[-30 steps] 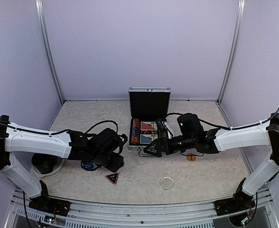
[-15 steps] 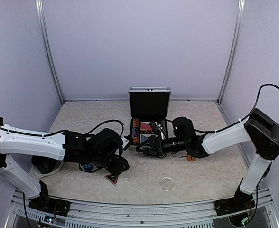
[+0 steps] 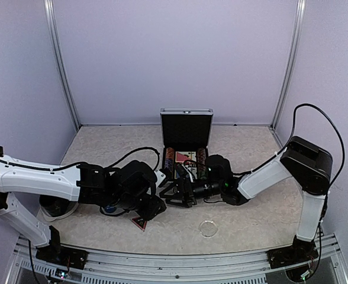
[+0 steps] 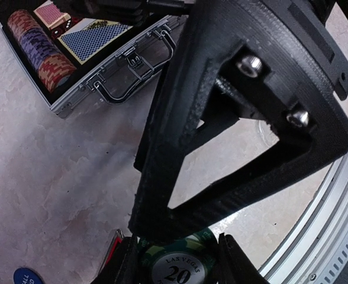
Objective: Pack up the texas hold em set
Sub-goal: Pass from the left arm to the right
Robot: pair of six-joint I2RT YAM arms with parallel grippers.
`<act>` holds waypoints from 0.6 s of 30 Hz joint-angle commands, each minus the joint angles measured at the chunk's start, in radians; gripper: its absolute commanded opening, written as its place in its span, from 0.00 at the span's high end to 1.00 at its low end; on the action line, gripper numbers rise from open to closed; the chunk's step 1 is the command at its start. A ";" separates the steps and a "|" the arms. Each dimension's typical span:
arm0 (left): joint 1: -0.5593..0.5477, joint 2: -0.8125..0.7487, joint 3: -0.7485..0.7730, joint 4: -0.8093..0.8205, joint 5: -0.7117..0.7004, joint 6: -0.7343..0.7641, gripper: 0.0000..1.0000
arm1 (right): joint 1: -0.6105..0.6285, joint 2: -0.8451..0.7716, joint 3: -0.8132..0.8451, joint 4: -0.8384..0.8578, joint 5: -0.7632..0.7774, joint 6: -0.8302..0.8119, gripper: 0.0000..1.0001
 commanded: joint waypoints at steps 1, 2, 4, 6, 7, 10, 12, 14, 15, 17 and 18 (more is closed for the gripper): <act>-0.014 0.000 0.031 0.009 -0.021 0.015 0.74 | 0.013 0.043 0.021 0.118 -0.048 0.073 0.20; -0.016 -0.001 0.030 0.009 -0.023 0.016 0.74 | 0.013 0.051 0.018 0.142 -0.053 0.088 0.21; -0.016 -0.001 0.029 0.007 -0.028 0.015 0.74 | 0.015 0.066 0.022 0.170 -0.062 0.108 0.24; -0.017 -0.001 0.028 0.005 -0.030 0.014 0.74 | 0.018 0.073 0.028 0.173 -0.069 0.111 0.27; -0.017 -0.001 0.028 0.005 -0.030 0.016 0.74 | 0.021 0.075 0.032 0.168 -0.073 0.110 0.28; -0.018 0.003 0.028 0.004 -0.032 0.016 0.74 | 0.031 0.085 0.049 0.144 -0.089 0.099 0.31; -0.018 0.004 0.027 0.005 -0.033 0.016 0.74 | 0.035 0.092 0.054 0.138 -0.094 0.097 0.36; -0.018 0.006 0.026 0.005 -0.036 0.017 0.74 | 0.037 0.097 0.057 0.133 -0.098 0.097 0.40; -0.018 0.007 0.025 0.005 -0.037 0.017 0.74 | 0.039 0.100 0.060 0.132 -0.101 0.095 0.42; -0.019 0.013 0.024 0.006 -0.037 0.016 0.74 | 0.043 0.107 0.067 0.124 -0.109 0.093 0.48; -0.019 0.014 0.023 0.007 -0.038 0.016 0.74 | 0.045 0.112 0.072 0.121 -0.114 0.091 0.51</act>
